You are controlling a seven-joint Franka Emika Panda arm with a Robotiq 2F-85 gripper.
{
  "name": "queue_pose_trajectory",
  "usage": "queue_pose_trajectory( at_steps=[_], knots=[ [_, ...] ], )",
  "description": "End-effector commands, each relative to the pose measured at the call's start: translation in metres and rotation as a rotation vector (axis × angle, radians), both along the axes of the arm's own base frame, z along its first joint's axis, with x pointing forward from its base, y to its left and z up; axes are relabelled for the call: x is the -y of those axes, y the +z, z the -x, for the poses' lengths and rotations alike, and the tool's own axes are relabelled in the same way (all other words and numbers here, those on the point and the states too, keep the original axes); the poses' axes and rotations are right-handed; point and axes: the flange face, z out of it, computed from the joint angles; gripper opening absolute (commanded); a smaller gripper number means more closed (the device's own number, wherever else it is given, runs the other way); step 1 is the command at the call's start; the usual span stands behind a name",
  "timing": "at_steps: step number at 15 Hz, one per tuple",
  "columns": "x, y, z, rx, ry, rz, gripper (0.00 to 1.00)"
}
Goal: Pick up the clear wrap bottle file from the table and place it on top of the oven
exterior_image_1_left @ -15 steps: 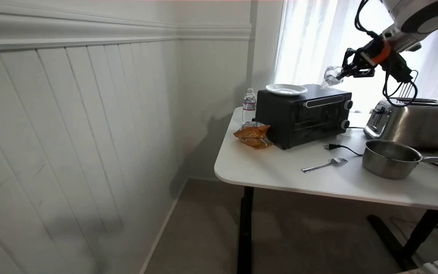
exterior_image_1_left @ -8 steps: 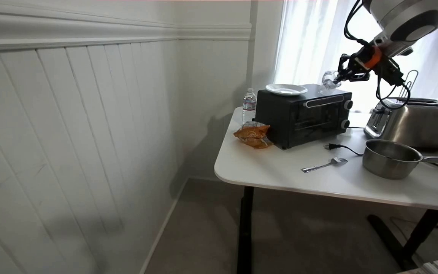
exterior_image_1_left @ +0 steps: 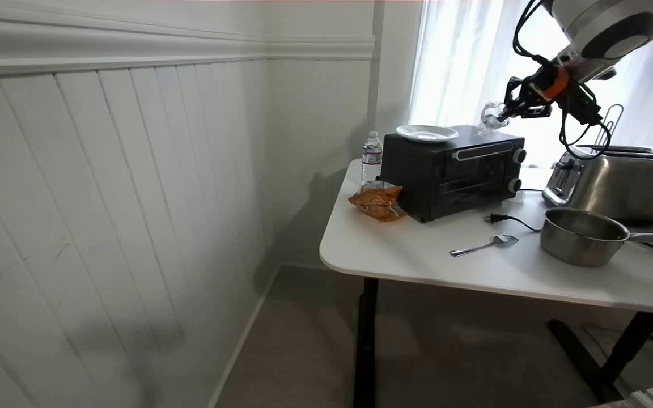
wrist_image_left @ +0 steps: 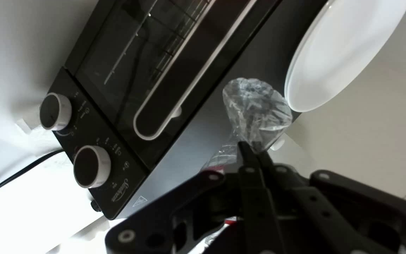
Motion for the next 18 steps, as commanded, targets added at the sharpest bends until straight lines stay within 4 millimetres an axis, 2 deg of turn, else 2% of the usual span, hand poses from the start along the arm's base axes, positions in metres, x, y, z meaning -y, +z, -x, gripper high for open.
queue_pose_trajectory(
  at_steps=[1, 6, 12, 18],
  knots=[
    [0.01, 0.013, -0.017, 0.033, -0.032, -0.029, 0.01],
    [0.012, 0.021, -0.045, 0.06, -0.024, -0.091, 0.01],
    [0.009, 0.007, -0.07, 0.053, -0.027, -0.13, 0.01],
    [0.009, -0.003, -0.085, 0.046, -0.038, -0.158, 0.01]
  ],
)
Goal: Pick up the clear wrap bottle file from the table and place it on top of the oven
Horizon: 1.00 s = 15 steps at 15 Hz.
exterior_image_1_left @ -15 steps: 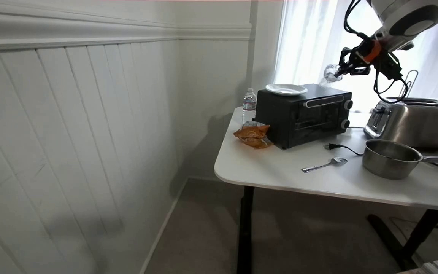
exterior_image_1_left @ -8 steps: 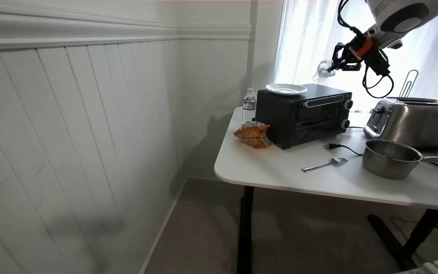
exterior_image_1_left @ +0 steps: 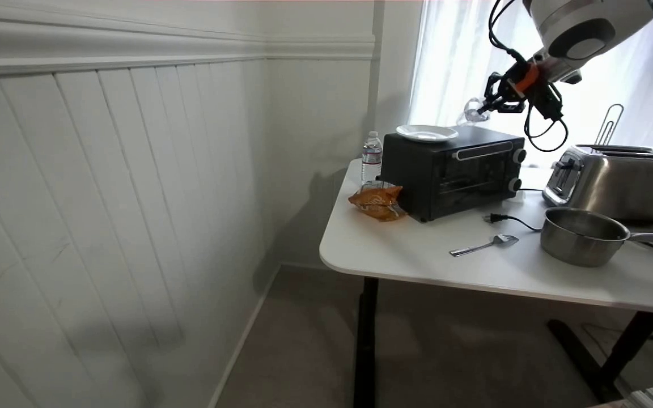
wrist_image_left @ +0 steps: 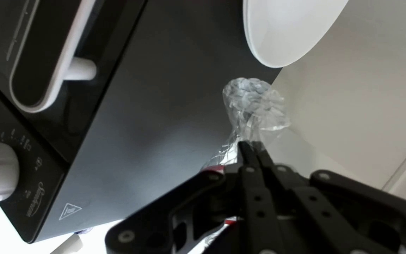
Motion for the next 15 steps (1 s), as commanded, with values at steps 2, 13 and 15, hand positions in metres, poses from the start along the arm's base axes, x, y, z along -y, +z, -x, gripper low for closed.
queue_pose_trajectory(
  at_steps=[2, 13, 15],
  knots=[
    [-0.0001, -0.0023, -0.0112, 0.009, -0.008, -0.032, 0.06],
    [-0.0031, -0.0104, -0.0073, -0.011, 0.006, -0.024, 0.34],
    [-0.0033, -0.0102, -0.0058, -0.014, 0.004, -0.023, 0.39]
  ],
)
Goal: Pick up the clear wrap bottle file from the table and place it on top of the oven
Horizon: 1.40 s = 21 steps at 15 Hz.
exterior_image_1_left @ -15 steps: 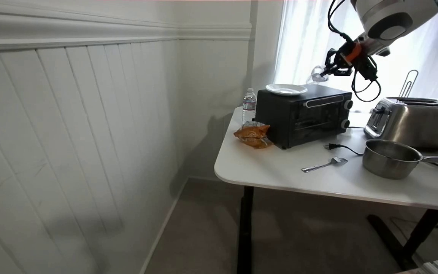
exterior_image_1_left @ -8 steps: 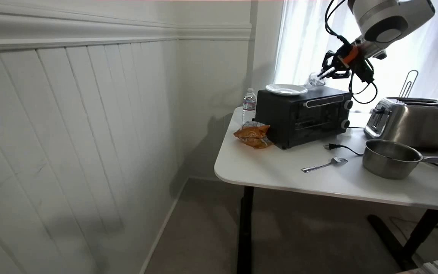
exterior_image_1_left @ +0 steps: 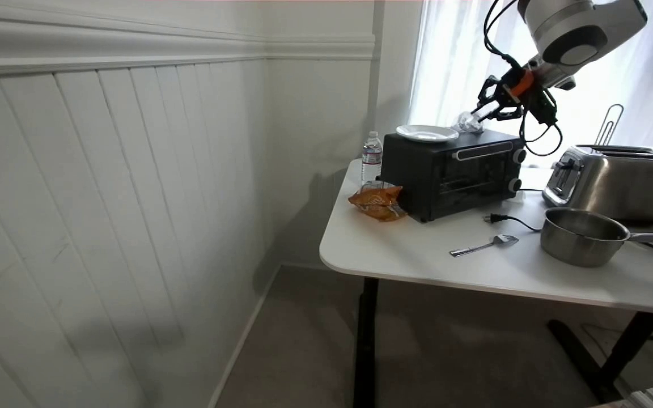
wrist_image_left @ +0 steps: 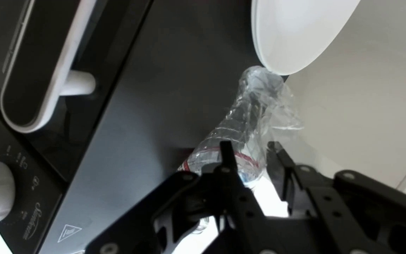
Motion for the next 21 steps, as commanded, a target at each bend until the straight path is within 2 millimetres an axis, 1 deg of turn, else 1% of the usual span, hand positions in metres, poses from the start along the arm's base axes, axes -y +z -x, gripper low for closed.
queue_pose_trajectory(
  at_steps=[1, 2, 3, 4, 5, 6, 7, 9, 10, 12, 13, 15, 18, 19, 21],
  knots=[
    [-0.002, 0.004, 0.003, 0.005, 0.002, -0.006, 0.48],
    [-0.002, 0.007, 0.003, 0.009, 0.001, -0.005, 0.53],
    [-0.002, 0.008, 0.003, 0.011, -0.001, -0.006, 0.56],
    [-0.001, 0.01, 0.004, 0.014, -0.004, -0.006, 0.64],
    [-0.001, 0.011, 0.004, 0.016, -0.005, -0.008, 0.67],
    [0.0, 0.013, 0.004, 0.021, -0.008, -0.006, 0.73],
    [0.0, 0.017, 0.004, 0.028, -0.013, -0.006, 0.77],
    [0.001, 0.023, 0.004, 0.039, -0.018, -0.004, 0.76],
    [0.0, 0.025, 0.006, 0.04, -0.017, -0.001, 0.82],
    [-0.002, 0.026, 0.015, 0.031, 0.0, 0.014, 0.98],
    [-0.001, 0.026, 0.022, 0.024, 0.003, 0.035, 1.0],
    [0.0, 0.024, 0.039, 0.006, 0.021, 0.082, 1.0],
    [0.004, 0.014, 0.073, -0.054, 0.095, 0.143, 1.0],
    [0.007, 0.014, 0.084, -0.068, 0.136, 0.175, 1.0],
    [0.014, 0.021, 0.1, -0.068, 0.171, 0.245, 1.0]
  ],
)
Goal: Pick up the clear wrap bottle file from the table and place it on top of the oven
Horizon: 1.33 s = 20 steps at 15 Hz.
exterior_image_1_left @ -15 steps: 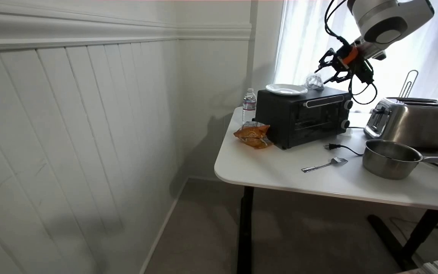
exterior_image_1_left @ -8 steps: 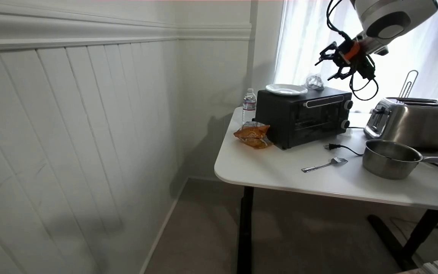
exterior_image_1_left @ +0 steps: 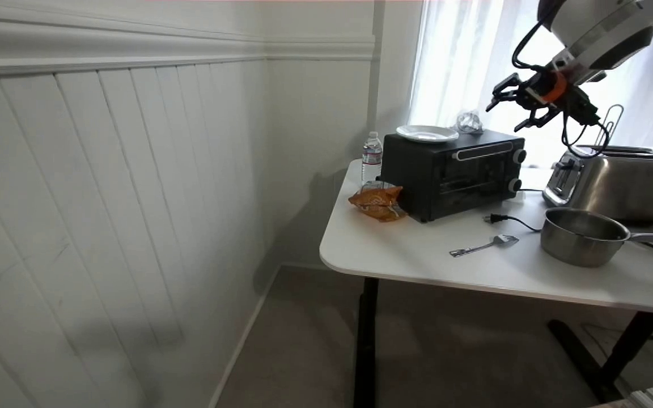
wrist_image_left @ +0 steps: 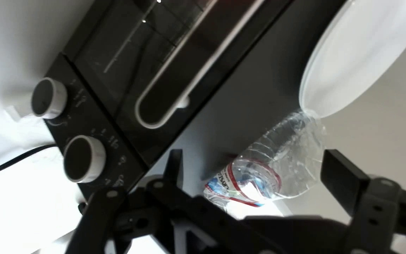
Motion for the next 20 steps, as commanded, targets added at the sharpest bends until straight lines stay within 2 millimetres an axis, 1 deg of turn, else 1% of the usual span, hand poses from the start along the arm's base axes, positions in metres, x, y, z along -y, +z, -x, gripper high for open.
queue_pose_trajectory(
  at_steps=[1, 5, 7, 11, 13, 14, 16, 17, 20],
  knots=[
    [0.012, 0.017, 0.047, -0.013, 0.063, 0.097, 1.0],
    [0.029, 0.034, 0.072, -0.015, 0.149, 0.241, 1.0],
    [0.032, 0.05, 0.084, -0.036, 0.184, 0.294, 1.0],
    [0.02, 0.096, 0.101, -0.104, 0.283, 0.314, 1.0],
    [0.011, 0.111, 0.108, -0.164, 0.345, 0.308, 1.0],
    [0.017, 0.096, 0.092, -0.13, 0.313, 0.31, 1.0],
    [0.011, 0.108, 0.102, -0.148, 0.345, 0.305, 1.0],
    [0.011, 0.11, 0.104, -0.149, 0.348, 0.304, 1.0],
    [0.011, 0.109, 0.105, -0.154, 0.348, 0.303, 1.0]
  ],
)
